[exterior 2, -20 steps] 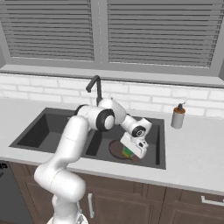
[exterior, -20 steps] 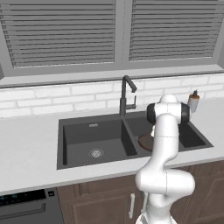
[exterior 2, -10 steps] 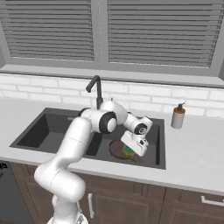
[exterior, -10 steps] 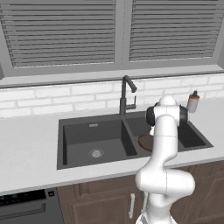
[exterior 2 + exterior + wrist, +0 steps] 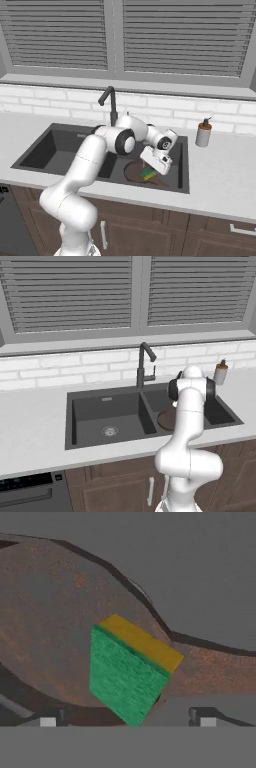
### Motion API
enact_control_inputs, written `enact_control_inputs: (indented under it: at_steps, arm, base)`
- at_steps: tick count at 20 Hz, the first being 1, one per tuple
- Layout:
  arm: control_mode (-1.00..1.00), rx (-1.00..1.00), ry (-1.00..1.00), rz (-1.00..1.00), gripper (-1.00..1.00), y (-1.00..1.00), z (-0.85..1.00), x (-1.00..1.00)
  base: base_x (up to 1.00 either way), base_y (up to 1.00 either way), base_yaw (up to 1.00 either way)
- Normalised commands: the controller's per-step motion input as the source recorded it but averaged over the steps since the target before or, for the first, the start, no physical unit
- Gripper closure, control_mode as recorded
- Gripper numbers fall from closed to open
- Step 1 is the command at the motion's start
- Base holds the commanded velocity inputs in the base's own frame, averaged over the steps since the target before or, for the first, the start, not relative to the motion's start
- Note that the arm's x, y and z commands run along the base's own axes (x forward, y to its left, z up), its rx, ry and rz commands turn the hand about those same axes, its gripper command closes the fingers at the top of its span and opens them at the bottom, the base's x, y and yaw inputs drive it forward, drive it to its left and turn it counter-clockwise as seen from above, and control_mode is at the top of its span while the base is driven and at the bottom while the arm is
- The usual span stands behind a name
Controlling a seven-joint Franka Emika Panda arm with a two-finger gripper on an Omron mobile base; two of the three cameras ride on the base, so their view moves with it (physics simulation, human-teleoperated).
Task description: Pick the pan and sponge and place them into the sink. Then turn on the water.
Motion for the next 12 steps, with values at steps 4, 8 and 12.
enact_control_inputs:
  at_steps: [4, 8, 12]
  arm:
    - [-1.0, 0.0, -0.1, 0.02, -1.0, 0.0, 0.63, -0.3]
    - [-1.0, 0.0, -0.11, 0.04, -1.0, 0.0, 0.76, -0.36]
    - [-1.0, -0.03, -0.18, 0.07, -1.0, 0.07, 0.91, -0.44]
  base:
    - [0.0, 0.0, 0.0]
    - [0.0, 0.0, 0.0]
    - [0.0, 0.0, 0.0]
